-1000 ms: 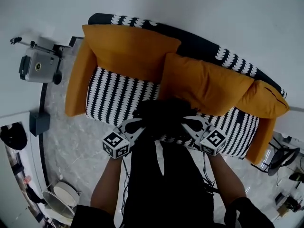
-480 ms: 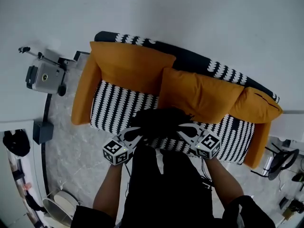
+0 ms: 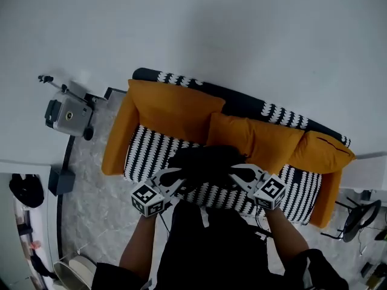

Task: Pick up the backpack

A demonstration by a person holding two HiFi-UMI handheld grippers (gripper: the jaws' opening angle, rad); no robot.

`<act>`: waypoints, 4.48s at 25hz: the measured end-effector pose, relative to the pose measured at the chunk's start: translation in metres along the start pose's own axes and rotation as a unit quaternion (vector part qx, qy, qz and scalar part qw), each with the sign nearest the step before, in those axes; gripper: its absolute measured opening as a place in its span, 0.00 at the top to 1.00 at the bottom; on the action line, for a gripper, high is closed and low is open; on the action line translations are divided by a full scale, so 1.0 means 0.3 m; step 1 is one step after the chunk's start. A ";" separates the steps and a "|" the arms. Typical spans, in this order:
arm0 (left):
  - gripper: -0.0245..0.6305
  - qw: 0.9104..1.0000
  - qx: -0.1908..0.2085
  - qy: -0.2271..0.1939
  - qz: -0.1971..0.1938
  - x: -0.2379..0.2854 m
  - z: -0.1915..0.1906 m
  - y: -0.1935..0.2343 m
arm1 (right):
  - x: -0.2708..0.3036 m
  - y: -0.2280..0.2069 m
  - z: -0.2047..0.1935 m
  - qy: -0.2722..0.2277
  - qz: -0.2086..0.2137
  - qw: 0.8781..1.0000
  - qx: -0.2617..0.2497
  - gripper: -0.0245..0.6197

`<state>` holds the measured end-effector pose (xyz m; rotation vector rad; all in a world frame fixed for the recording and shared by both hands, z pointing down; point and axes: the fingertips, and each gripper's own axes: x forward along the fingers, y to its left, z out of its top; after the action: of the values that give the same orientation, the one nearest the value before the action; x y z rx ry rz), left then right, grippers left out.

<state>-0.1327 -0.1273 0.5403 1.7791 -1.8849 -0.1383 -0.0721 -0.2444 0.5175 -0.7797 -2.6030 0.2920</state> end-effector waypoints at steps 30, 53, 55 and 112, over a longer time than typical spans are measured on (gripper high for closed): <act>0.90 0.990 0.073 -0.122 -0.007 -0.102 0.754 -0.126 | -0.156 0.035 0.748 -0.127 -0.042 0.985 -0.106 0.92; 0.90 0.971 0.162 -0.169 -0.052 -0.133 1.182 -0.274 | -0.314 0.078 1.148 -0.204 -0.057 0.961 -0.177 0.92; 0.90 0.969 0.172 -0.166 -0.055 -0.137 1.204 -0.288 | -0.322 0.082 1.168 -0.209 -0.059 0.959 -0.182 0.92; 0.90 0.953 0.219 -0.194 -0.079 -0.264 1.318 -0.471 | -0.420 0.267 1.277 -0.255 -0.028 0.938 -0.235 0.92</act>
<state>-0.1833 -0.1818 0.1196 2.3460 -2.1670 -0.1450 -0.1051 -0.2809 0.1092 -0.8688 -3.2429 -0.1880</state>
